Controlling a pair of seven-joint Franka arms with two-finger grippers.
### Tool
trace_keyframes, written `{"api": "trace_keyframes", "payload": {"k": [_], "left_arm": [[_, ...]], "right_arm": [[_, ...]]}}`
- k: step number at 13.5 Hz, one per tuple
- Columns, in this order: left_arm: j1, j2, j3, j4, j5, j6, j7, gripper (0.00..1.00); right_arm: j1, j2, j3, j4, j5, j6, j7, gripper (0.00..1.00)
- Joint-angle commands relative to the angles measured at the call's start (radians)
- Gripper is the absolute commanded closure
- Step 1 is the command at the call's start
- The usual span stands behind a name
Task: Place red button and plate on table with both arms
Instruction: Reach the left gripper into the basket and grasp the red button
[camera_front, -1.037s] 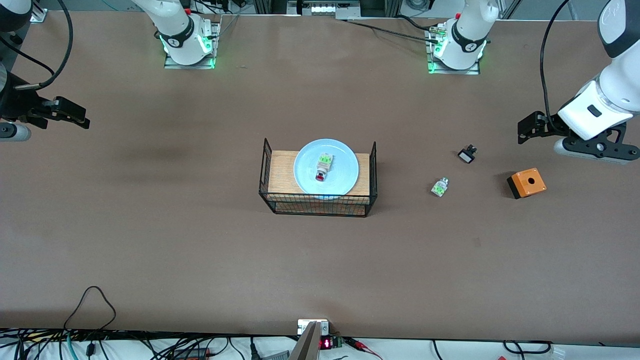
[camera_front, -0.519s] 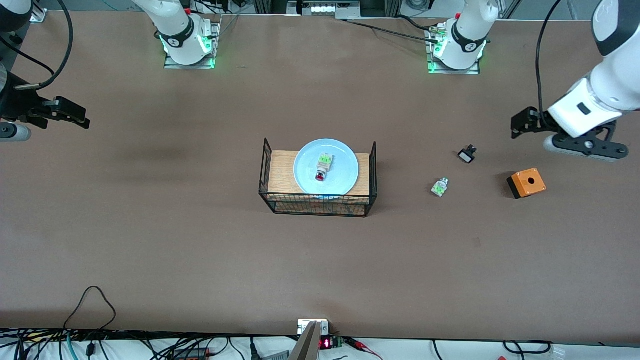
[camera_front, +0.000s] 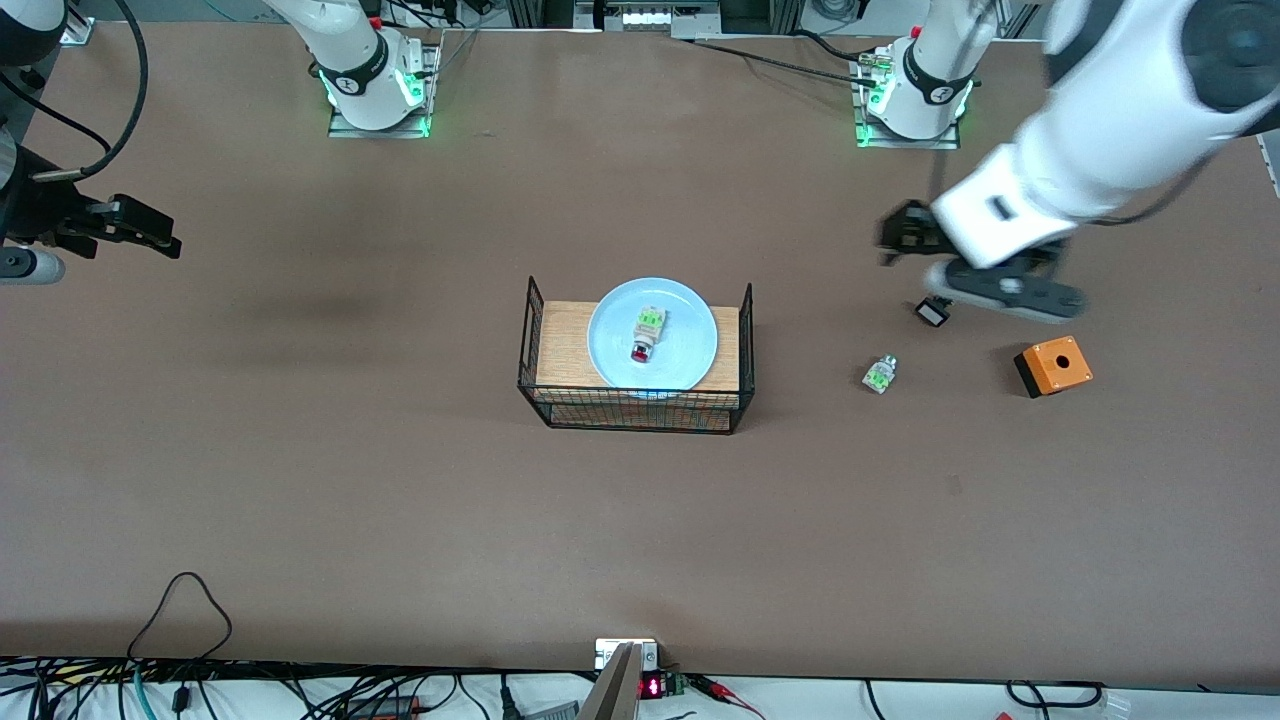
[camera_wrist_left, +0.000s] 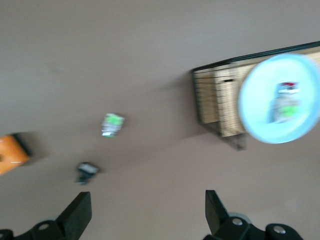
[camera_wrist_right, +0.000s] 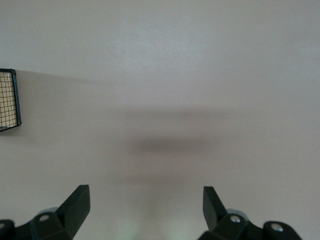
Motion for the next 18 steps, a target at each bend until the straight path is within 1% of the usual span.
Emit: {"api": "trace_keyframes", "payload": {"k": [1,3,5,7,9,10,12,14,15,16,18], "left_arm": [[-0.079,0.129,0.012,0.136,-0.036,0.015,-0.161,0.00],[-0.177,0.199,0.015,0.176,-0.027,0.078,-0.217,0.00],[-0.205,0.253,0.009,0.179,-0.032,0.202,-0.211,0.00],[-0.260,0.314,0.010,0.178,-0.030,0.318,-0.238,0.00],[-0.317,0.376,0.015,0.169,-0.020,0.432,-0.337,0.00],[-0.329,0.409,0.016,0.169,-0.001,0.457,-0.368,0.00],[-0.346,0.442,0.010,0.169,0.100,0.471,-0.387,0.00],[-0.383,0.469,0.012,0.164,0.112,0.471,-0.390,0.00],[-0.385,0.479,0.012,0.163,0.114,0.471,-0.390,0.00],[-0.385,0.483,0.010,0.161,0.114,0.471,-0.389,0.02],[-0.397,0.486,0.010,0.147,0.115,0.471,-0.389,0.17]], "right_arm": [[-0.003,0.001,0.005,0.011,0.000,-0.016,0.004,0.00],[-0.003,0.001,0.005,0.011,0.000,-0.016,0.006,0.00],[-0.003,0.001,0.005,0.011,0.000,-0.016,0.006,0.00],[-0.004,0.006,0.004,0.011,0.002,-0.013,0.007,0.00],[-0.004,0.010,0.004,0.013,0.002,-0.011,0.009,0.00],[-0.004,0.010,0.004,0.011,0.002,-0.011,0.009,0.00],[-0.004,0.012,0.004,0.011,0.002,-0.011,0.003,0.00],[-0.003,0.017,0.004,0.011,-0.003,-0.011,0.001,0.00],[-0.003,0.018,0.004,0.011,-0.003,-0.011,0.001,0.00],[-0.003,0.017,0.004,0.011,-0.001,-0.013,0.006,0.00],[0.004,0.017,0.005,0.011,0.003,-0.014,0.013,0.00]]}}
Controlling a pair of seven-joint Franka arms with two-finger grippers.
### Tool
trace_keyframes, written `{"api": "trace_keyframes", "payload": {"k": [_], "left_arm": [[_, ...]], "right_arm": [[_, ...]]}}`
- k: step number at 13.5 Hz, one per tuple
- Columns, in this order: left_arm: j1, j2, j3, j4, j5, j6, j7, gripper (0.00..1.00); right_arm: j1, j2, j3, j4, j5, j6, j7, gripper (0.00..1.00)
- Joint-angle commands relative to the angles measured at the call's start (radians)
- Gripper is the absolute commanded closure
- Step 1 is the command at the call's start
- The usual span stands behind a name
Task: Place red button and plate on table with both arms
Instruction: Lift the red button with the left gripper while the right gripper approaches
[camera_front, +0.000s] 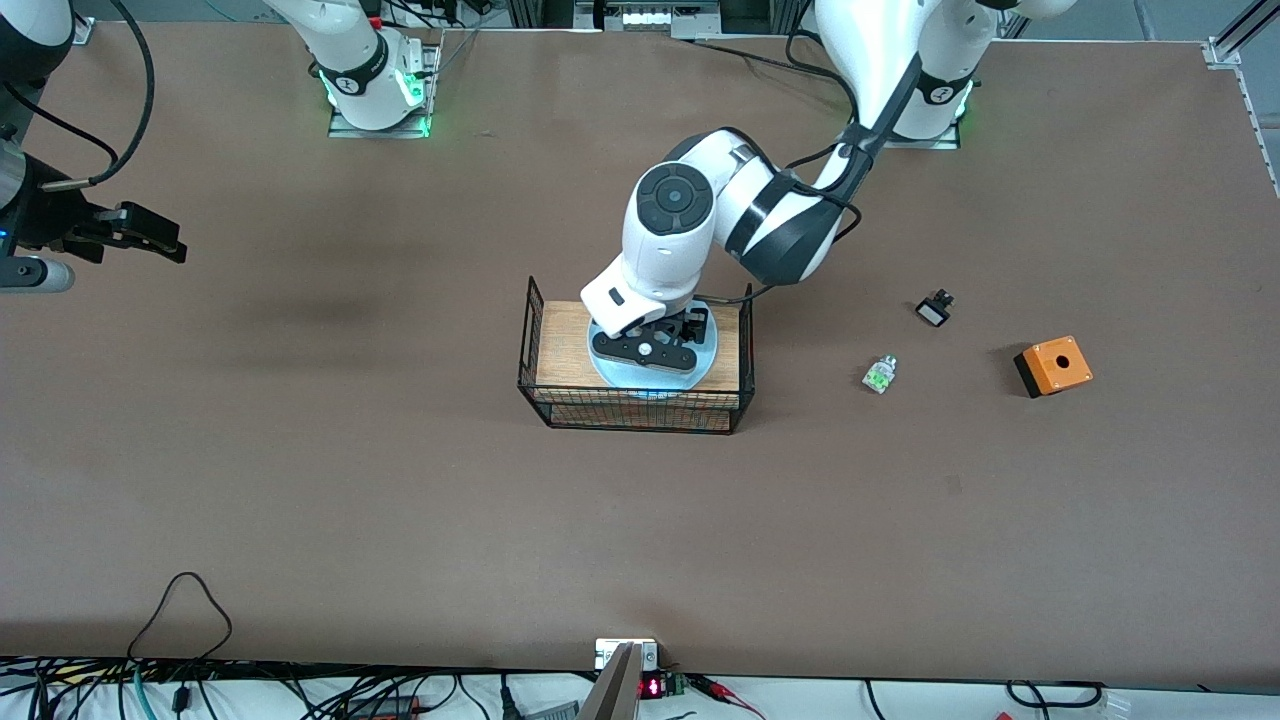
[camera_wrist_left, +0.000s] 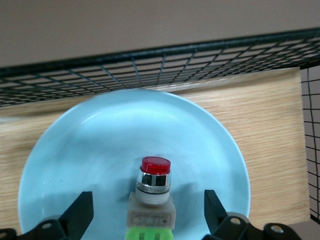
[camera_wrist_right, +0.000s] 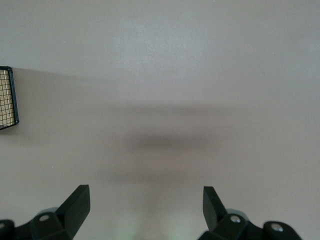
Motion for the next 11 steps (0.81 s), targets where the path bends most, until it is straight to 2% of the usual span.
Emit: {"api": "trace_keyframes", "payload": {"k": [1,3,5,8,10,11], "left_arm": [[-0.024,0.012,0.013,0.009,0.018,-0.012,-0.012,0.25],[-0.021,0.011,0.017,0.002,0.018,-0.015,-0.004,0.58],[-0.012,0.000,0.017,0.002,0.018,-0.027,-0.009,0.82],[-0.012,-0.061,0.019,0.017,0.012,-0.110,-0.012,0.85],[0.018,-0.153,0.024,0.020,0.005,-0.205,-0.015,0.85],[0.058,-0.194,0.021,0.022,0.004,-0.260,-0.010,0.85]], "right_arm": [[0.004,0.002,0.003,0.012,0.003,-0.014,0.015,0.00],[0.008,0.000,0.005,0.015,0.005,-0.013,0.015,0.00],[0.019,-0.004,0.003,0.020,0.006,-0.016,0.015,0.00],[0.059,-0.007,0.005,0.036,0.018,-0.026,0.022,0.00],[0.100,-0.007,0.005,0.052,0.102,-0.061,0.219,0.00],[0.147,-0.006,0.005,0.055,0.115,-0.065,0.287,0.00]]}}
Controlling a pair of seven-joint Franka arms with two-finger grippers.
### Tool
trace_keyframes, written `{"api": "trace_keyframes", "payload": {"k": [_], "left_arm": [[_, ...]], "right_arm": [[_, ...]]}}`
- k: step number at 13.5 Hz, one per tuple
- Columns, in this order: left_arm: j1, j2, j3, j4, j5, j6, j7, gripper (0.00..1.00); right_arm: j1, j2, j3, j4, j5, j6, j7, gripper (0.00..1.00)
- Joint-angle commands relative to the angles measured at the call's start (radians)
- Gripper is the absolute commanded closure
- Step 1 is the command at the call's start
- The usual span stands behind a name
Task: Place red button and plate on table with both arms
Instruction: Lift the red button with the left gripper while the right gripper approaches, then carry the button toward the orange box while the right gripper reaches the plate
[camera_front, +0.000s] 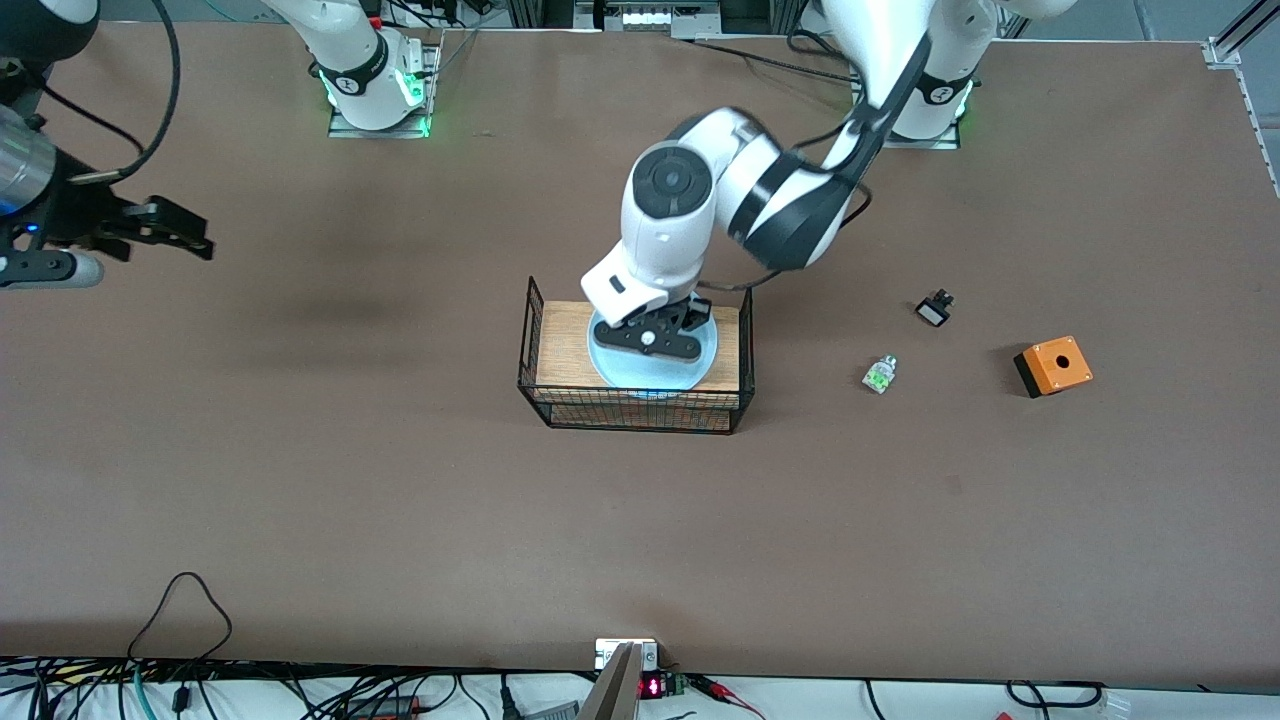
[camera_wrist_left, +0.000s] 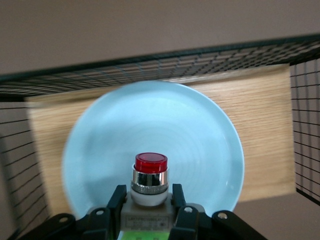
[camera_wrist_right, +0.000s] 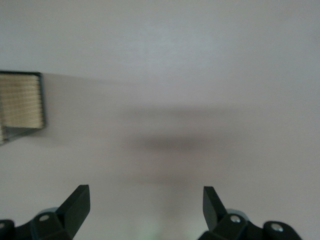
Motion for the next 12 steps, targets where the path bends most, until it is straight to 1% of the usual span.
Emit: {"api": "trace_keyframes", "payload": {"k": [1,2,3,5,6,7,8,10,12], "left_arm": [[0.118,-0.148,-0.007,-0.020,0.000,-0.163,0.008,0.85],[0.172,-0.171,-0.015,-0.020,0.000,-0.203,0.024,0.85],[0.215,-0.180,-0.010,-0.020,0.001,-0.233,0.062,0.85],[0.310,-0.180,-0.004,-0.027,0.007,-0.254,0.180,0.85],[0.351,-0.173,-0.004,-0.035,0.010,-0.262,0.252,0.85],[0.408,-0.160,-0.002,-0.043,0.012,-0.264,0.333,0.85],[0.472,-0.127,-0.002,-0.046,0.017,-0.261,0.423,0.85],[0.577,-0.069,0.001,-0.047,0.021,-0.248,0.578,0.85],[0.644,-0.021,-0.001,-0.064,0.067,-0.227,0.675,0.85]], "right_arm": [[0.130,-0.003,-0.002,0.021,0.036,-0.031,0.172,0.00],[0.185,0.000,-0.002,0.030,0.034,-0.023,0.235,0.00],[0.245,0.006,-0.002,0.042,0.036,-0.020,0.340,0.00],[0.360,0.063,-0.002,0.077,0.036,-0.001,0.570,0.00],[0.400,0.096,-0.002,0.104,0.036,0.009,0.641,0.00],[0.439,0.129,-0.002,0.122,0.034,0.023,0.686,0.00],[0.466,0.152,-0.004,0.130,0.033,0.045,0.720,0.00],[0.522,0.198,-0.002,0.131,0.033,0.128,0.859,0.00],[0.577,0.260,-0.004,0.131,0.031,0.225,1.014,0.00]]}}
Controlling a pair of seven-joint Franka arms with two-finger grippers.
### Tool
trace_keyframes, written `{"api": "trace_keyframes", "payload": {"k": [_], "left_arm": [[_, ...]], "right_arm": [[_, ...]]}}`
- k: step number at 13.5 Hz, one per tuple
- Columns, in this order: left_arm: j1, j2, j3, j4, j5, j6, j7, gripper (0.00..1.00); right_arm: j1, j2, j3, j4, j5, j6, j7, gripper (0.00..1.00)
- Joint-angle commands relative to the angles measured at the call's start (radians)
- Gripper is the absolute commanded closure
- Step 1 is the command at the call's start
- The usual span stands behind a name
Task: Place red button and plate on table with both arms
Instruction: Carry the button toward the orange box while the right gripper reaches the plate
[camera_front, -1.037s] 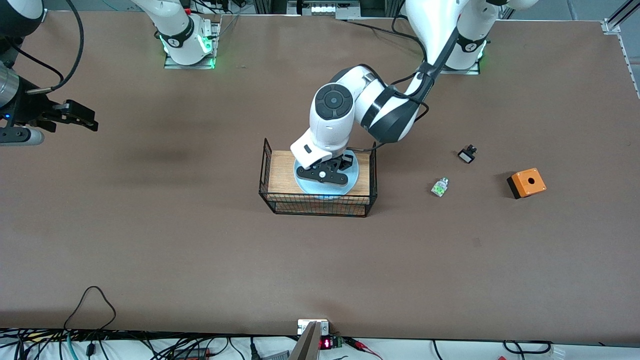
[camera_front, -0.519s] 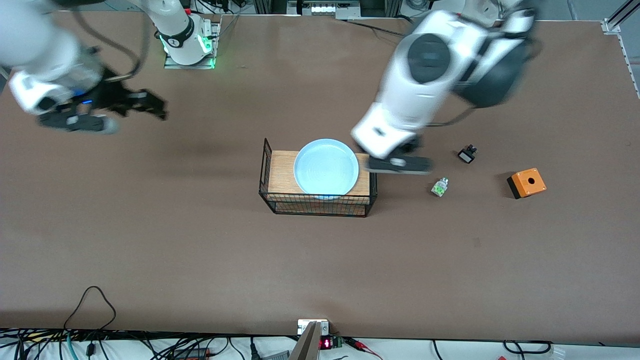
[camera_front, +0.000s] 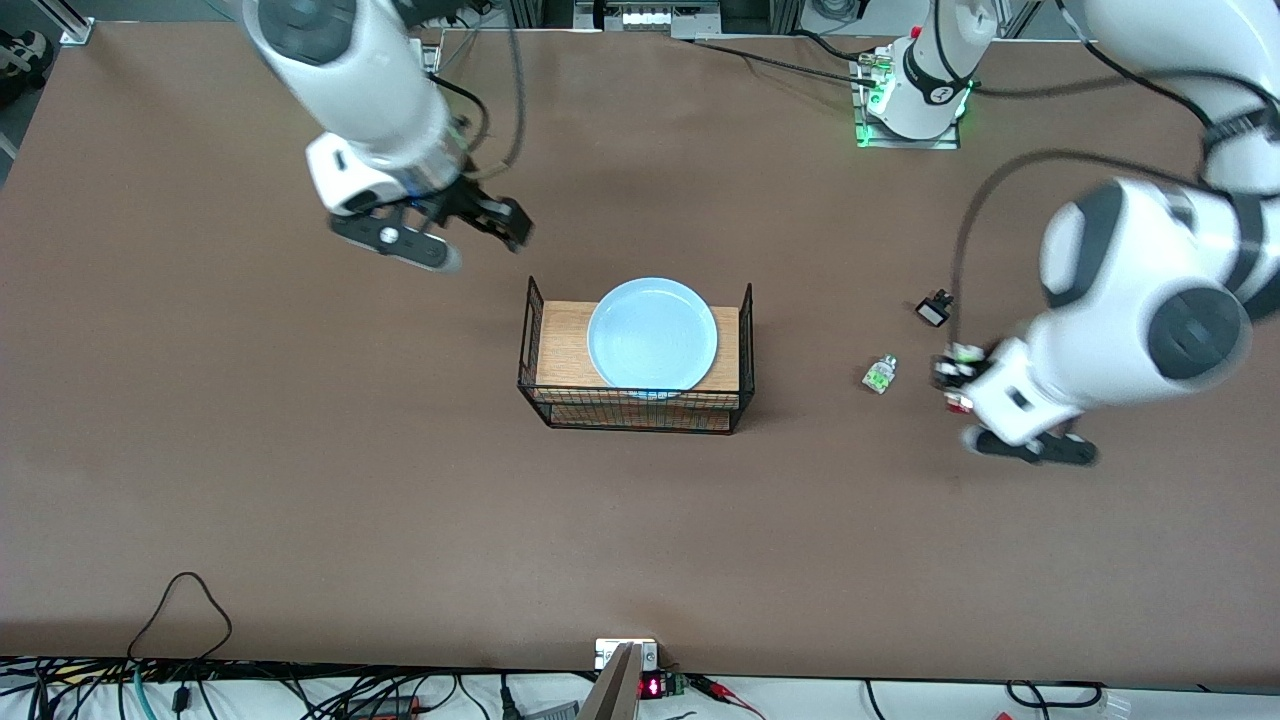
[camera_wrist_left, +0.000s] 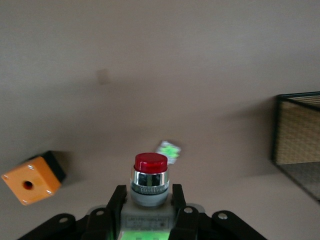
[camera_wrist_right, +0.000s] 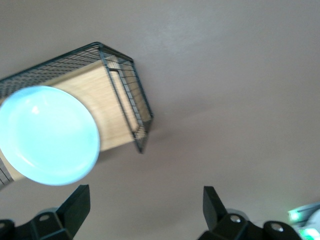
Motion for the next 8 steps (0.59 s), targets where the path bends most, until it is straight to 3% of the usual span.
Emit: {"api": "trace_keyframes", "payload": {"k": [1,4,8], "left_arm": [[0.071,0.045,-0.020,-0.038,0.067,0.055,0.136,0.85],[0.079,0.051,-0.018,-0.209,0.116,0.208,0.171,0.84],[0.117,0.089,-0.018,-0.343,0.119,0.424,0.249,0.83]], "right_arm": [[0.070,0.095,-0.014,0.039,-0.001,0.105,0.208,0.00],[0.081,0.154,-0.016,0.039,0.002,0.163,0.286,0.00],[0.104,0.240,-0.016,0.039,0.002,0.257,0.348,0.00]]}}
